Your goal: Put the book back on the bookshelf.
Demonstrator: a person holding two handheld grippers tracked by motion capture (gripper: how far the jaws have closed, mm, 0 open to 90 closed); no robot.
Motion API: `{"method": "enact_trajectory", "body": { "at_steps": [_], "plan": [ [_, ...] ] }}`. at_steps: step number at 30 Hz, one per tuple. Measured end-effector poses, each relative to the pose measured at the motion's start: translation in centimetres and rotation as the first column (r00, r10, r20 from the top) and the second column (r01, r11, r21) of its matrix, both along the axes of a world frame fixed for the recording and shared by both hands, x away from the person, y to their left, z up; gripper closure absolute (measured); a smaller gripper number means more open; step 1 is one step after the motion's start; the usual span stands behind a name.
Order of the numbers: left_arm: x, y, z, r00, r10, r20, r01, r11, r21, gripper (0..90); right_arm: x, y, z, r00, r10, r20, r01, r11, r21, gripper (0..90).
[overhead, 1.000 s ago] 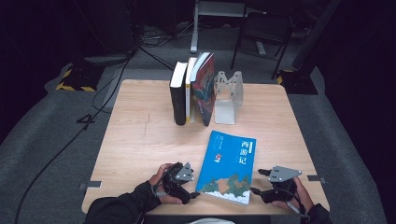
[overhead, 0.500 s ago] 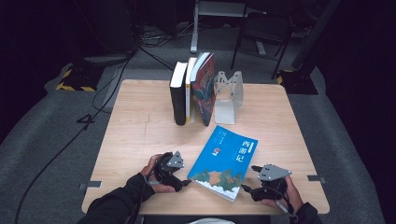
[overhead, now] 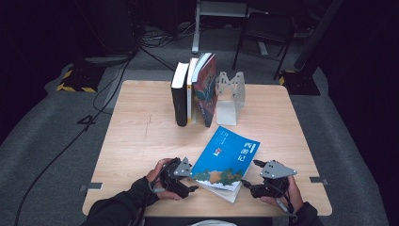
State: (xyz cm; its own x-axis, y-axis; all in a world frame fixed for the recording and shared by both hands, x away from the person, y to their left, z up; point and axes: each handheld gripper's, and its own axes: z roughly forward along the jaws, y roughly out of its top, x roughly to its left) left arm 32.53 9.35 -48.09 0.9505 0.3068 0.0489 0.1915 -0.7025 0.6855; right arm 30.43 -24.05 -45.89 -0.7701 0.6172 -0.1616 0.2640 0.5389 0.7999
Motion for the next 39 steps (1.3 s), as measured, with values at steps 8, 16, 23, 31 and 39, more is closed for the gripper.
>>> {"method": "enact_trajectory", "body": {
  "at_steps": [8,16,23,31,39],
  "plan": [
    [-0.9,-2.2,0.6,0.9987,-0.047,0.018,0.047,0.9985,-0.027,24.1,0.4,0.1,0.5,0.9998,-0.011,0.019,0.010,1.000,0.003,24.1],
    [-0.7,-2.8,0.5,0.9978,-0.065,0.012,0.065,0.9971,-0.040,22.9,0.3,-1.5,-1.3,0.9947,0.007,-0.103,-0.014,0.998,-0.065,22.3],
    [-0.7,-3.5,0.5,0.9966,-0.082,-0.003,0.082,0.9953,-0.051,22.7,0.3,-0.7,-2.7,0.9866,0.028,-0.161,-0.049,0.991,-0.124,20.8],
    [-0.3,-3.7,0.4,0.9958,-0.090,-0.018,0.089,0.9939,-0.065,22.8,0.3,0.2,-2.9,0.9864,0.043,-0.158,-0.066,0.988,-0.140,18.6],
    [-0.2,-3.8,0.3,0.9951,-0.098,-0.015,0.097,0.9936,-0.058,22.9,0.3,0.7,-2.4,0.9916,0.047,-0.121,-0.062,0.991,-0.122,18.4]
  ]
}}
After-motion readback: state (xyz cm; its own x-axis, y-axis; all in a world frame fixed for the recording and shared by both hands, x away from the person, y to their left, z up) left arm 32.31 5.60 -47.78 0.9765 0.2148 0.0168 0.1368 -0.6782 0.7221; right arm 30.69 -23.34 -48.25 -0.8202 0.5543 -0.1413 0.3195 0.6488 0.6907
